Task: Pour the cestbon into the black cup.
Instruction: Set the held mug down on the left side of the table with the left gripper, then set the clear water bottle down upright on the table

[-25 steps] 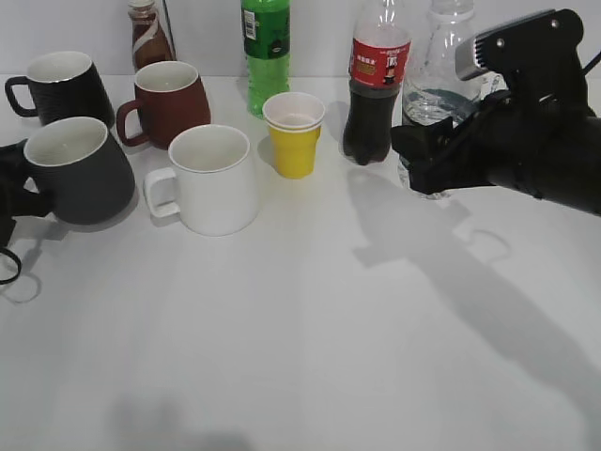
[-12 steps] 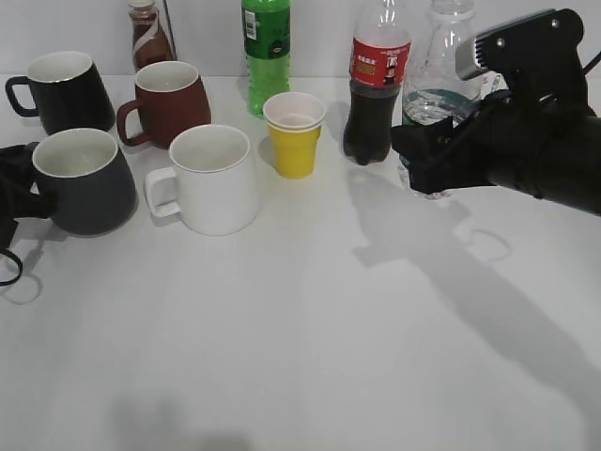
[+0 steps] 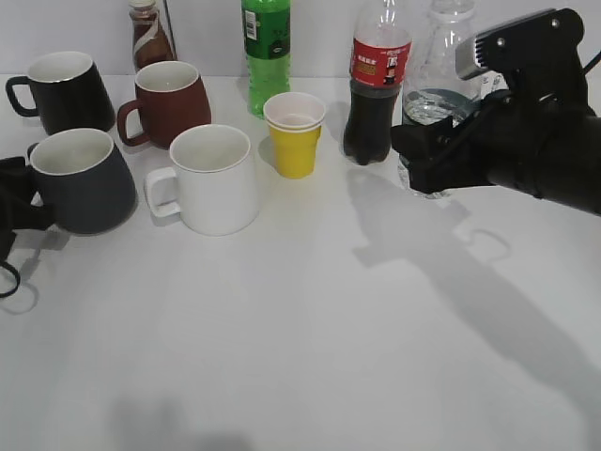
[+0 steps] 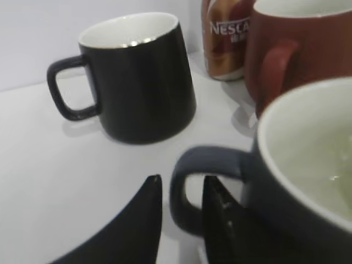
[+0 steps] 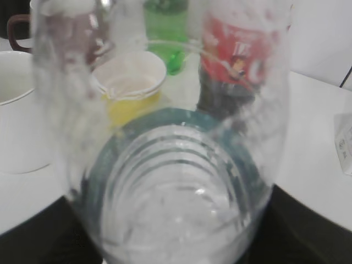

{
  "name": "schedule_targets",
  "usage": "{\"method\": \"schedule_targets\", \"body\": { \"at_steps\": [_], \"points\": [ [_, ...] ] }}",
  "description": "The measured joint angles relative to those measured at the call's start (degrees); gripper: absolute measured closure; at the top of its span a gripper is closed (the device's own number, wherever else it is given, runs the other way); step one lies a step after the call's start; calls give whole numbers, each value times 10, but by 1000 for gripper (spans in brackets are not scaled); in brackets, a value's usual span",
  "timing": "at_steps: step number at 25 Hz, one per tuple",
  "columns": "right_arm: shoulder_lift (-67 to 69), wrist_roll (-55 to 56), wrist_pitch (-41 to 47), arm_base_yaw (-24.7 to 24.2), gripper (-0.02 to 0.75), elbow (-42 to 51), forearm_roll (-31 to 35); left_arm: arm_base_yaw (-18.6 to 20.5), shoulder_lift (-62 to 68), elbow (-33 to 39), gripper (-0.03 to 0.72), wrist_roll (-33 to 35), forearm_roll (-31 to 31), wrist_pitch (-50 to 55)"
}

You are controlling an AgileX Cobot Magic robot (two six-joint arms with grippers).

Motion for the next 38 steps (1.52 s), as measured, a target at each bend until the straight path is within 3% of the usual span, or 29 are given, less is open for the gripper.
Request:
{"method": "schedule_targets", "body": {
  "at_steps": [11,20,26,27,31,38],
  "points": [
    [2,0,-16,-1,279,1,16,0,-40,79,475,-1,-15,-39],
    [127,-4,-239,-25,279,77,87,0,-121,117,471,-1,-22,-36],
    [189,31,-274,-25,279,79,55,0,-179,118,467,-1,-19,-9],
    [190,32,-276,-25,272,79,50,0,-187,118,466,-1,-17,-6],
    [188,28,-299,-25,101,79,39,0,-220,118,463,-1,-1,4],
    [90,0,-269,-25,69,80,28,0,-337,118,459,-43,2,126]
  ]
}}
